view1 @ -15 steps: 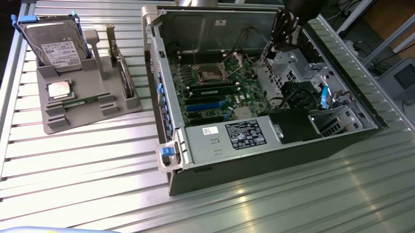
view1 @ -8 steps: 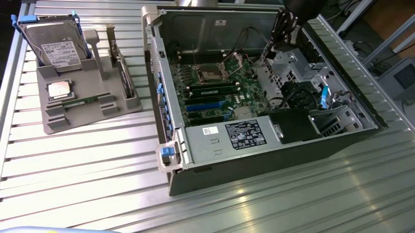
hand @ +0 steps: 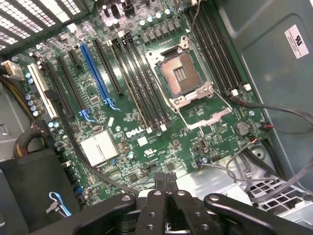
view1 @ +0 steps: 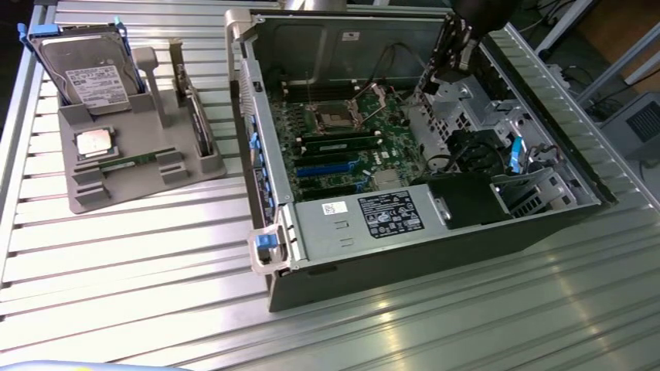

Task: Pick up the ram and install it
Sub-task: 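Press down the ram until it locks into place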

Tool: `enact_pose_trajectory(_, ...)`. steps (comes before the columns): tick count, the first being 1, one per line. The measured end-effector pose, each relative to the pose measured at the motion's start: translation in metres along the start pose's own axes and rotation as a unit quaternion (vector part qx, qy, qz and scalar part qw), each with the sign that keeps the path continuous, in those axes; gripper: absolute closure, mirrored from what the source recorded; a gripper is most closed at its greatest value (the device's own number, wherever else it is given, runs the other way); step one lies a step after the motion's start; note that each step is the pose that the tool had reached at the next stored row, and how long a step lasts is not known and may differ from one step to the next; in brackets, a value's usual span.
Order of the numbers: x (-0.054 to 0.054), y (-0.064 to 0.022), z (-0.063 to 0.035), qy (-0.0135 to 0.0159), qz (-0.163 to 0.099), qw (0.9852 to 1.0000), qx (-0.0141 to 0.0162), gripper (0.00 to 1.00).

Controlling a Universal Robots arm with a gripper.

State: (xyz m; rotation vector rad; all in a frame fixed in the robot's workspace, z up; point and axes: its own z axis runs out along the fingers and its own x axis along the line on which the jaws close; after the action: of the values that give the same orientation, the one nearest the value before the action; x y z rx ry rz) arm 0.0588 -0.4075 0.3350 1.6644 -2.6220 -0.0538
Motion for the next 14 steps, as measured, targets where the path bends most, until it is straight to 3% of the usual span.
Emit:
enact_pose_trajectory(8, 0.0000, 0.0000, 0.0000, 0.0005, 0.048, 0.9989, 0.0008, 0.89)
enact_pose_trajectory(14, 0.0000, 0.0000, 0.0001, 0.0006, 0.088, 0.9962, 0.0012, 0.89)
